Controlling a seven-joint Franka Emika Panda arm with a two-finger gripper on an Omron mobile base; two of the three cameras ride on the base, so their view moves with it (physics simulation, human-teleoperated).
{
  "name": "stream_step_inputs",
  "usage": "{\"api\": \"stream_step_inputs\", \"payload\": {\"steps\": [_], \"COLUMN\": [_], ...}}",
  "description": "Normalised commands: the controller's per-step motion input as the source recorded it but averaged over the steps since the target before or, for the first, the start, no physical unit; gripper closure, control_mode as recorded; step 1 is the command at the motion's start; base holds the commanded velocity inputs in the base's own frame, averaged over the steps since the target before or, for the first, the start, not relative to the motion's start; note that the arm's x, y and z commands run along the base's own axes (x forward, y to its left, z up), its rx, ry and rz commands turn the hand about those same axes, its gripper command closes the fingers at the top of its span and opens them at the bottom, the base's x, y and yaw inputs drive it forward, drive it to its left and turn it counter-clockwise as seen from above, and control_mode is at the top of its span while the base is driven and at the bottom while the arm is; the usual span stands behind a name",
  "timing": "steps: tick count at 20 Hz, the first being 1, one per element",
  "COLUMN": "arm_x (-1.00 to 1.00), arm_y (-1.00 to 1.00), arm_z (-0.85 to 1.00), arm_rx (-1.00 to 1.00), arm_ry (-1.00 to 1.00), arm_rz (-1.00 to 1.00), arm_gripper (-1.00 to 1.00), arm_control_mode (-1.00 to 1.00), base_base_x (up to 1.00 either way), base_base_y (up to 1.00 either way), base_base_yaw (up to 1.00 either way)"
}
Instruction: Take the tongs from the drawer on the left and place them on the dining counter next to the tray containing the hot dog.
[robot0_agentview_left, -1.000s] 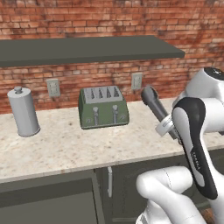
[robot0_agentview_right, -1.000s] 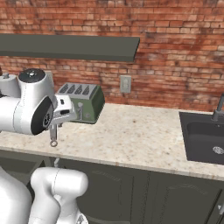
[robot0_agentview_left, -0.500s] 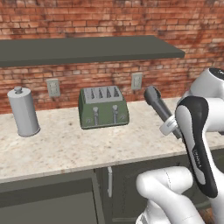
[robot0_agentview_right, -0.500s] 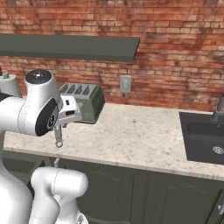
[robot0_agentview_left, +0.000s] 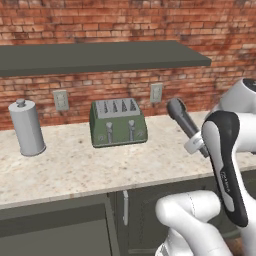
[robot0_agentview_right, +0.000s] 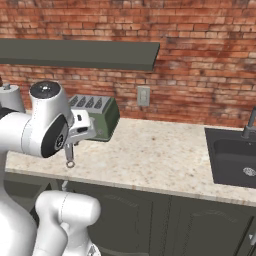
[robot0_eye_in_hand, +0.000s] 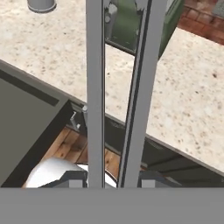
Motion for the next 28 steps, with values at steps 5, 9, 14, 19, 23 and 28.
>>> {"api": "stream_step_inputs", "payload": {"steps": [5, 9, 14, 19, 23, 28], "arm_x": [0.00, 0.00, 0.00, 0.05, 0.01, 0.00], "arm_y": [0.00, 0.00, 0.00, 0.00, 0.00, 0.00], "arm_z": [0.00, 0.00, 0.00, 0.00, 0.00, 0.01], "arm_rx": [0.00, 0.00, 0.00, 0.00, 0.00, 0.00], "arm_ry": [-0.07, -0.04, 0.00, 0.00, 0.00, 0.00], "arm_rz": [-0.16, -0.17, -0.13, -0.12, -0.08, -0.02], "arm_gripper": [1.00, 1.00, 1.00, 1.00, 1.00, 1.00], "arm_control_mode": [-1.00, -1.00, -1.00, -1.00, -1.00, -1.00], "base_base_x": [0.00, 0.00, 0.00, 0.00, 0.00, 0.00], "base_base_y": [0.00, 0.00, 0.00, 0.00, 0.00, 0.00], "base_base_yaw": [0.00, 0.00, 0.00, 0.00, 0.00, 0.00]}}
